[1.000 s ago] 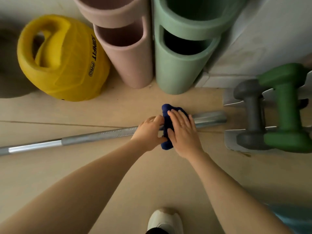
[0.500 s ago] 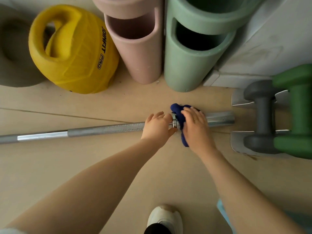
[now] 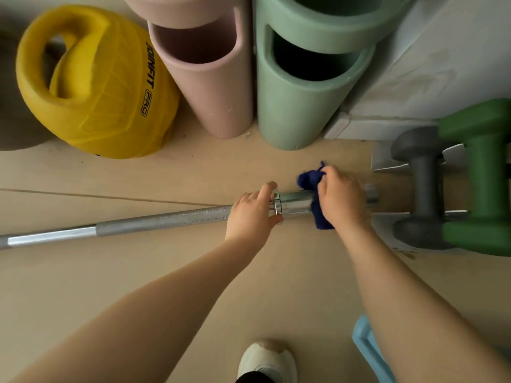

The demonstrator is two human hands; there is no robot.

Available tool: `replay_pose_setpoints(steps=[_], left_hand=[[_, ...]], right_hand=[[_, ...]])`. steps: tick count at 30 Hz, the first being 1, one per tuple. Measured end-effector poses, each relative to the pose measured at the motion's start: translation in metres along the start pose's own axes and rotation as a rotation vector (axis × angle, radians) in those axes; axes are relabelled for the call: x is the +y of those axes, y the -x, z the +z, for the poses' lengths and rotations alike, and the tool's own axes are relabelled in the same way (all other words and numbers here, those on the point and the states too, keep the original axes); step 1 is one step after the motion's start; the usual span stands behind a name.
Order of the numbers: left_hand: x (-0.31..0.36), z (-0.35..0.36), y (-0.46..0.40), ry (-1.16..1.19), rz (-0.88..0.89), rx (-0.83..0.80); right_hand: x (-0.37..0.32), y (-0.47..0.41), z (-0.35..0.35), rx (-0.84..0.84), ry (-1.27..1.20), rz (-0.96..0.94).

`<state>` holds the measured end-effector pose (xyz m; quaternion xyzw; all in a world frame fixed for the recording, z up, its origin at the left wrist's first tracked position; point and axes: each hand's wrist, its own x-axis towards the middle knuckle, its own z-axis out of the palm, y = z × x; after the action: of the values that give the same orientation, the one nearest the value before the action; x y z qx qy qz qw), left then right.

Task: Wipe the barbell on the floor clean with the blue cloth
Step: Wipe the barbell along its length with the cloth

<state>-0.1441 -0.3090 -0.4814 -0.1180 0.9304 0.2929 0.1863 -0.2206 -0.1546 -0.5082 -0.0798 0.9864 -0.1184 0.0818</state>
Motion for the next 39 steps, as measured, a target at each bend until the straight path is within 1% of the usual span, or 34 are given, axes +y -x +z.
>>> replay_pose_setpoints(steps=[1,2,4,6,9,10,11,12,14,15,16,17,18,19,22,23,24,25,27,29,30,31,32,35,36,37,39], left_hand=[[-0.001,0.002,0.001,-0.037,0.023,-0.001],[-0.003,0.004,0.002,-0.078,0.045,0.0],[-0.005,0.008,0.003,-0.114,0.077,0.012],[-0.006,0.01,0.003,-0.093,0.083,0.02],[-0.005,0.008,0.003,-0.098,0.081,0.016],[-0.005,0.007,0.003,-0.107,0.081,0.01],[-0.005,0.005,0.002,-0.113,0.078,0.002],[-0.004,0.003,0.001,-0.112,0.072,-0.008],[-0.003,0.001,-0.001,-0.104,0.051,-0.033],[-0.003,0.0,-0.002,-0.105,0.045,-0.046],[-0.002,0.0,-0.003,-0.113,0.042,-0.06],[-0.002,0.001,-0.003,-0.122,0.043,-0.072],[-0.002,0.001,-0.004,-0.125,0.044,-0.079],[-0.002,0.001,-0.004,-0.12,0.039,-0.082],[-0.001,0.001,-0.006,-0.083,0.002,-0.103],[-0.002,0.0,-0.008,-0.079,-0.008,-0.113],[-0.002,0.0,-0.01,-0.078,-0.012,-0.12],[-0.003,-0.001,-0.012,-0.075,-0.015,-0.127],[-0.004,-0.003,-0.016,-0.046,-0.035,-0.156],[-0.005,-0.004,-0.019,-0.007,-0.053,-0.163],[-0.006,-0.004,-0.021,0.016,-0.056,-0.159],[-0.006,-0.004,-0.022,0.041,-0.054,-0.151],[-0.006,-0.005,-0.022,0.065,-0.048,-0.14],[-0.002,-0.006,-0.02,0.103,-0.03,-0.105],[-0.002,-0.006,-0.02,0.083,-0.024,-0.096],[-0.002,-0.007,-0.021,0.045,-0.017,-0.088],[-0.005,-0.007,-0.022,-0.042,-0.01,-0.094]], right_hand=[[0.003,-0.004,0.002,0.027,0.003,0.092],[0.0,-0.004,0.004,0.041,0.014,0.127],[-0.014,0.005,0.013,0.052,0.021,0.087],[-0.03,0.023,0.022,0.104,-0.002,-0.07],[-0.028,0.037,0.025,0.099,-0.042,-0.362],[-0.02,0.033,0.022,0.111,-0.032,-0.418],[-0.01,0.028,0.019,0.115,-0.02,-0.427],[0.0,0.024,0.015,0.106,-0.018,-0.375],[0.013,0.021,0.009,0.095,-0.047,-0.14],[0.012,0.022,0.011,0.124,-0.061,-0.026],[0.005,0.026,0.013,0.156,-0.065,0.054],[-0.004,0.03,0.018,0.178,-0.052,0.085],[-0.014,0.034,0.023,0.181,-0.034,0.066],[-0.019,0.038,0.028,0.172,-0.015,0.0],[-0.006,0.038,0.028,0.102,0.035,-0.252],[0.004,0.034,0.024,0.104,0.039,-0.28],[0.014,0.03,0.02,0.116,0.031,-0.251],[0.022,0.026,0.016,0.146,0.013,-0.171],[0.033,0.021,0.012,0.227,-0.065,0.071],[0.026,0.021,0.014,0.285,-0.163,0.287],[0.017,0.022,0.016,0.312,-0.212,0.351],[0.008,0.023,0.016,0.331,-0.255,0.369],[0.0,0.025,0.018,0.327,-0.276,0.327],[-0.001,0.035,0.018,0.17,-0.229,-0.01],[0.007,0.032,0.015,0.138,-0.214,-0.061],[0.016,0.027,0.013,0.13,-0.212,-0.054],[0.026,0.018,0.01,0.188,-0.268,0.105]])
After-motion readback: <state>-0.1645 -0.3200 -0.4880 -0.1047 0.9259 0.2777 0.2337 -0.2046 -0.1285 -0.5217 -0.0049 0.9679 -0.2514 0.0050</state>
